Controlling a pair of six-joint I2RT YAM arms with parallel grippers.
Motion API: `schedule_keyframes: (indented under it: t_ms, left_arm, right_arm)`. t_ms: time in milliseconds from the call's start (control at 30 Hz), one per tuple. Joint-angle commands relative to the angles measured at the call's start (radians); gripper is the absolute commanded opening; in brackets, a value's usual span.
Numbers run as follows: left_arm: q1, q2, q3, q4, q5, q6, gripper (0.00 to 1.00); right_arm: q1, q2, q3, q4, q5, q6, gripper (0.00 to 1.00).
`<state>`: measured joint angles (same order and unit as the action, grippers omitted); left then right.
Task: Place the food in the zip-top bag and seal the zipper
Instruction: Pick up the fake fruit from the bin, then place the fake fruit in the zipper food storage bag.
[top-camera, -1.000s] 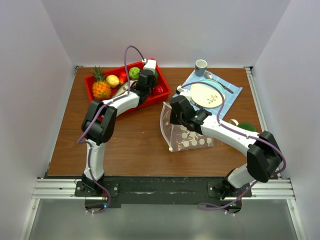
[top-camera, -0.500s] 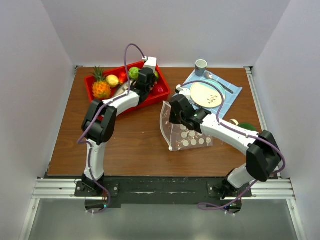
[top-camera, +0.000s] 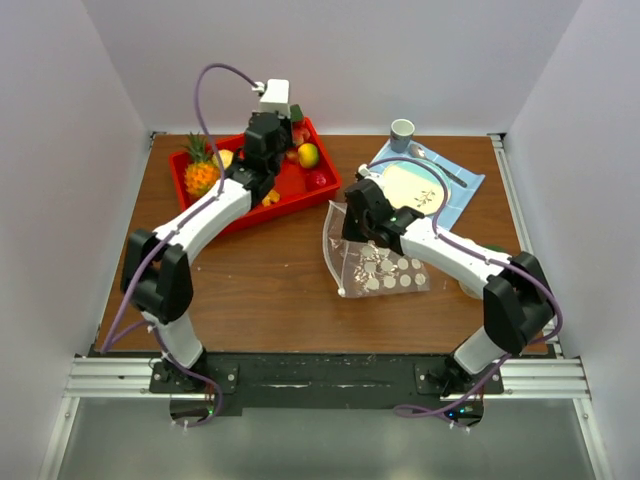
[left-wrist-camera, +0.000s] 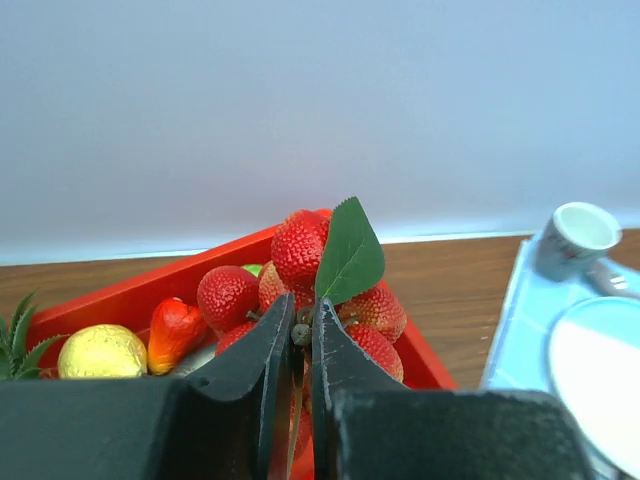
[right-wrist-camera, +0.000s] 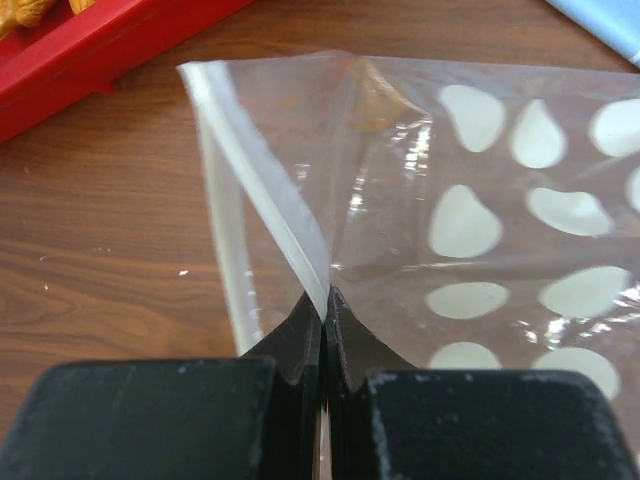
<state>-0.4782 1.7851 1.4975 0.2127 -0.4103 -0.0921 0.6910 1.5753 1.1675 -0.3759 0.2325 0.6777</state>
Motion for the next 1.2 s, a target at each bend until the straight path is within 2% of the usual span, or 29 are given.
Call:
schedule_keyframes:
  t_ms: [0,367,600,967,1167]
  left_arm:
    - [0.001,-0.121,-0.032,-0.038,0.067,-0.141,0.00]
    - [-0.031,-0.456,-0.218,-0.171,0.254,-0.442,0.00]
    - [-0.042,-0.605,-0.307,-0.200,0.315,-0.596,0.00]
    - [-0.040,-0.734,-0.404,-0.187,0.326,-0.698,0.00]
    - [-0.037,-0.767,-0.497,-0.159,0.323,-0.715,0.00]
  right_arm:
    - [-0.024,0.008,0.029,0.058,-0.097,0.046,0.00]
    - [-0.080,0.075,0.090,0.152,-0.254,0.210,0.00]
    - [-0.105,0.103,0.028,0.409,-0.380,0.397,0.00]
    - [-0.105,0.140,-0.069,0.747,-0.433,0.677,0.00]
    - [-0.104,0.135,-0.126,0.899,-0.432,0.764,0.00]
